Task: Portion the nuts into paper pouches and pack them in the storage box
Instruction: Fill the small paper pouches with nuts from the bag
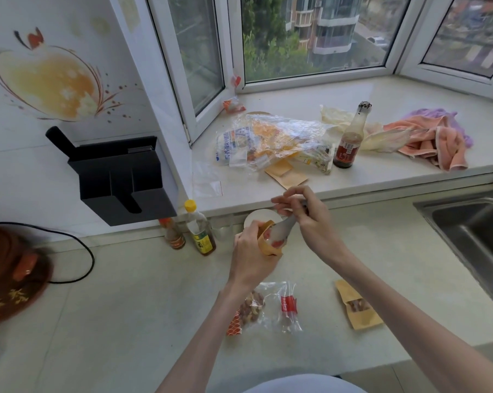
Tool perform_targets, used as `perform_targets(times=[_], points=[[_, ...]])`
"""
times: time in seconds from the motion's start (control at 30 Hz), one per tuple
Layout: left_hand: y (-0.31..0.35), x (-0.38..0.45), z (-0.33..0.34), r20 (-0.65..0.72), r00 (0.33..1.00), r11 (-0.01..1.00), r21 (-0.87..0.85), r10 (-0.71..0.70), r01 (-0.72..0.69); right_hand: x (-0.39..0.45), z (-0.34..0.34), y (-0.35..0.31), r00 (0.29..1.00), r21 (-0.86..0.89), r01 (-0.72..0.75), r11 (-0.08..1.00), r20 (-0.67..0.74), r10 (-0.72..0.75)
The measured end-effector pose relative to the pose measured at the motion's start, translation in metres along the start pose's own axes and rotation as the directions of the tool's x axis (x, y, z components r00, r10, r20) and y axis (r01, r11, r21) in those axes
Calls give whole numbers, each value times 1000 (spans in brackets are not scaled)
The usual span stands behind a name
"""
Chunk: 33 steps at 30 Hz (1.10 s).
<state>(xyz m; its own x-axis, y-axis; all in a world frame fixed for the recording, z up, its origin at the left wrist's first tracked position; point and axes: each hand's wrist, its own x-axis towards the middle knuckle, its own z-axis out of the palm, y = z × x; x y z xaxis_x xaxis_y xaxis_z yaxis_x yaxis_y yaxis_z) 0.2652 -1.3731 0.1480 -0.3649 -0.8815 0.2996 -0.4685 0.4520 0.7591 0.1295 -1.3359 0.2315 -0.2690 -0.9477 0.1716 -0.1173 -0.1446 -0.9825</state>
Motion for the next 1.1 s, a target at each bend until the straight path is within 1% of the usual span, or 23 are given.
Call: perform_targets(times=[0.07, 0.13, 0.23, 0.3, 0.33, 0.37, 0.4, 0.43, 0.47, 0.5, 0.57, 0.6, 0.67, 0.73, 0.8, 0.87, 1.0, 1.1], points=[[-3, 0, -1, -12, 1000, 1000, 16, -4, 4, -1, -5, 3, 999, -112, -42, 993, 19, 45], [-7, -1, -2, -13, 1000, 999, 51, 3, -2, -2, -11, 5, 993, -296, -83, 951, 51, 103], [-13, -3, -5, -31, 999, 992, 121, 43, -39, -8, -21, 5, 965, -567, -101, 818, 146, 220], [-20, -4, -5, -10, 995, 978, 187, 95, -92, -14, -29, 11, 933, -672, -98, 734, 194, 302], [-25, -6, -5, 23, 994, 969, 222, 104, -106, -17, -35, 15, 924, -690, -111, 715, 192, 329], [-31, -10, -5, 64, 994, 965, 242, 84, -97, -20, -43, 19, 920, -692, -142, 708, 172, 353], [-39, -15, -5, 104, 994, 969, 242, 31, -56, -23, -51, 25, 916, -680, -189, 708, 138, 378], [-48, -21, -4, 136, 990, 973, 229, -49, 17, -27, -59, 33, 909, -662, -249, 707, 93, 407], [-59, -29, -4, 159, 975, 969, 214, -156, 120, -31, -67, 43, 899, -645, -310, 698, 41, 436], [-71, -37, -3, 180, 943, 949, 201, -280, 244, -37, -74, 56, 886, -642, -364, 674, -15, 464], [-94, -57, -2, 233, 829, 859, 202, -508, 469, -51, -86, 85, 838, -663, -464, 587, -114, 534], [-106, -69, -1, 259, 771, 812, 223, -582, 539, -59, -89, 99, 802, -670, -510, 540, -143, 579], [-126, -90, 2, 289, 680, 739, 278, -674, 614, -74, -93, 124, 737, -714, -545, 439, -158, 658], [-139, -106, 5, 289, 623, 687, 297, -727, 663, -84, -93, 145, 685, -756, -550, 354, -166, 709], [-146, -112, 7, 274, 593, 653, 278, -757, 704, -90, -89, 160, 626, -761, -570, 310, -159, 763], [-151, -113, 9, 259, 576, 630, 243, -775, 738, -91, -84, 172, 603, -762, -573, 301, -143, 785], [-159, -105, 15, 283, 530, 586, 177, -800, 791, -80, -69, 192, 605, -809, -517, 278, -116, 788], [-161, -95, 19, 286, 501, 554, 145, -817, 820, -65, -59, 202, 632, -830, -479, 284, -102, 769]])
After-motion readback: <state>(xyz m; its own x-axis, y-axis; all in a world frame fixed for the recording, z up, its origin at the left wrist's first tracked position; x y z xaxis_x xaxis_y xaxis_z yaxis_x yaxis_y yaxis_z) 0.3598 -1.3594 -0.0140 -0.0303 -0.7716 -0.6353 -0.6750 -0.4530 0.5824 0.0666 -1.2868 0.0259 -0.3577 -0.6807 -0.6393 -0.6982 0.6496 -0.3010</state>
